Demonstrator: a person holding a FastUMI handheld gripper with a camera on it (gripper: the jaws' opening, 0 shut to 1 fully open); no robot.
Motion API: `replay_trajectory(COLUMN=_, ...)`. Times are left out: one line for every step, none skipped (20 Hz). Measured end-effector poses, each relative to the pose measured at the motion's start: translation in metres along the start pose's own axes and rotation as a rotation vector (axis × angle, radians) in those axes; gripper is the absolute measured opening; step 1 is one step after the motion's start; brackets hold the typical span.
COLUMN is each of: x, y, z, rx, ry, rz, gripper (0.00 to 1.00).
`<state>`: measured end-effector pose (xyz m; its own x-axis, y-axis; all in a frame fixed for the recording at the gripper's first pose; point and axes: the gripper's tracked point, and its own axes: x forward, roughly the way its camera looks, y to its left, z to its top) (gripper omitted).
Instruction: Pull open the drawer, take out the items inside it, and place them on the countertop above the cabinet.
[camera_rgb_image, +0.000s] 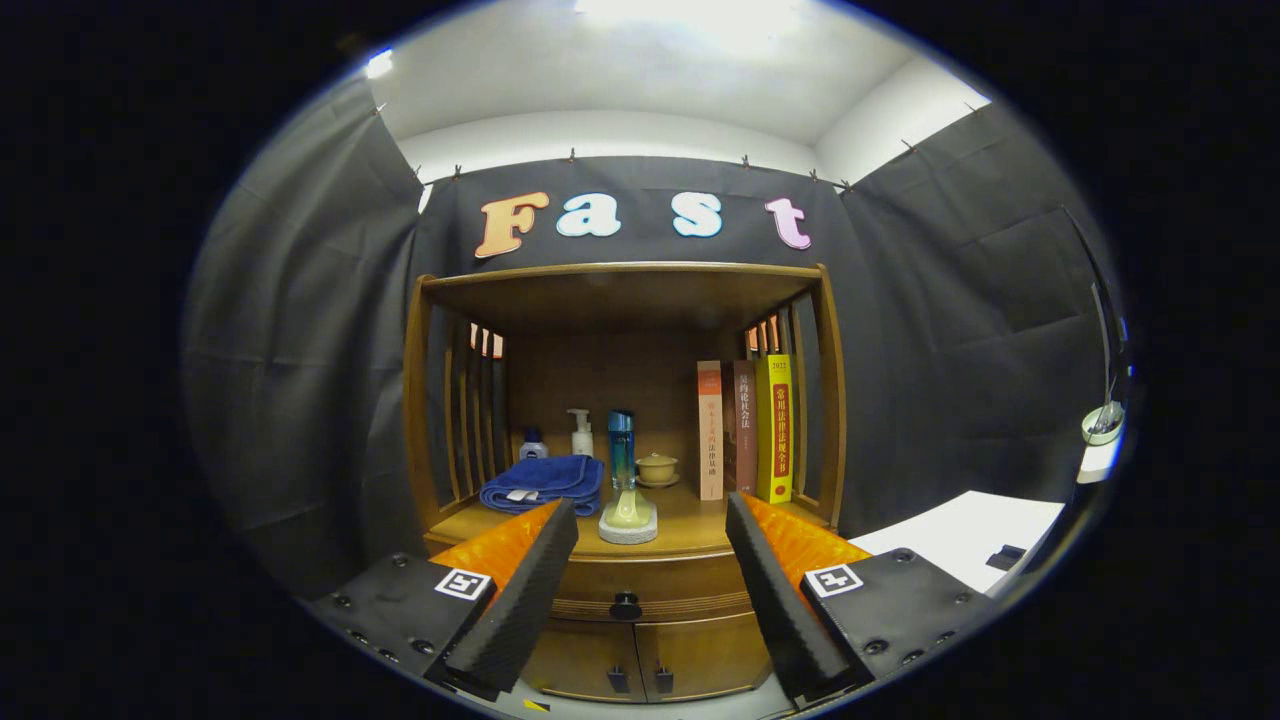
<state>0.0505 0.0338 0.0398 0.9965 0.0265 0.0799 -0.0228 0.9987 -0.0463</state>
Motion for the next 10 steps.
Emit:
replay_trajectory(x=-0.0003, y=-0.0007, z=0.0001, rx=0.003, ry=0.001, rz=-0.001, gripper=0.98)
replay_trajectory(x=-0.0002, y=-0.0021, z=-0.0003, rx=0.005, ry=0.001, rz=-0.004, gripper=0.98)
replay_trajectory(x=-0.0001, y=-0.0028, z=-0.0004, rx=0.007, ry=0.002, rz=-0.006, gripper=0.98)
replay_trajectory(x=0.0000, y=-0.0037, z=-0.0014, rx=0.009, ry=0.004, rz=-0.007, gripper=0.98)
replay_trajectory(x=0.0011, y=-0.0039, z=-0.0023, rx=0.011, ry=0.006, rz=-0.008, gripper=0.98)
replay_trajectory(x=0.0020, y=-0.0041, z=-0.0034, rx=0.012, ry=0.008, rz=-0.009, gripper=0.98)
replay_trajectory(x=0.0004, y=-0.0046, z=-0.0033, rx=0.014, ry=0.010, rz=-0.009, gripper=0.98)
replay_trajectory(x=0.0003, y=-0.0047, z=-0.0037, rx=0.016, ry=0.010, rz=-0.009, gripper=0.98)
replay_trajectory(x=0.0008, y=-0.0047, z=-0.0038, rx=0.017, ry=0.011, rz=-0.008, gripper=0.98)
replay_trajectory(x=0.0013, y=-0.0047, z=-0.0048, rx=0.016, ry=0.012, rz=-0.008, gripper=0.98)
